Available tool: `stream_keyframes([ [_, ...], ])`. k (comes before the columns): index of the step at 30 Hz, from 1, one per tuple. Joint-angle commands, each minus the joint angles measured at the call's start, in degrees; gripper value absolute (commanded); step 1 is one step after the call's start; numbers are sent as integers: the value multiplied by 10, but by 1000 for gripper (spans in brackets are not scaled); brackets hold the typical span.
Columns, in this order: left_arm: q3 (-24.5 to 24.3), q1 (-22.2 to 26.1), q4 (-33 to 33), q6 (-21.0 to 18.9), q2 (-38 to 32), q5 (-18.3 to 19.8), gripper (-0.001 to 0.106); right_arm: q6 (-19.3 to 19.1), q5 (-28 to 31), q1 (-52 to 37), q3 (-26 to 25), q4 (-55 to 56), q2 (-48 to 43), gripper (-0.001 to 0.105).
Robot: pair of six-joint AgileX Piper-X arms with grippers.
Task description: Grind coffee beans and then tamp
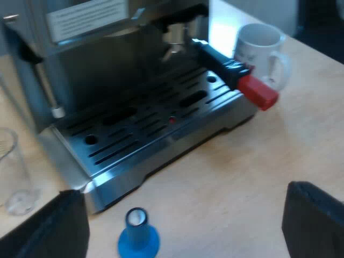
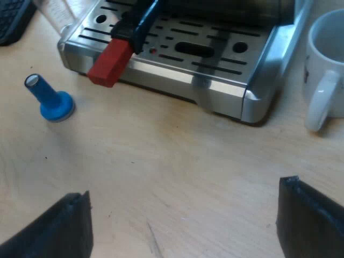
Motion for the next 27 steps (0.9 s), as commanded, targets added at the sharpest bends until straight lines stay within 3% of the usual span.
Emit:
stream_keyframes([
  [1,-4,-2,-27,-5,16,18,77,-17,-49,1,-7,-1,1,71],
  [5,-4,-2,-54,-5,46,51,77,-17,-61,1,-7,0,6,71],
  [13,-4,-49,-80,0,92,49,77,-26,-61,27,-10,0,31,71],
  [18,1,-60,-109,2,134,47,77,-26,-26,67,-10,-4,51,71],
  [27,59,-60,-198,26,140,46,77,-26,-10,129,-7,-50,67,71],
])
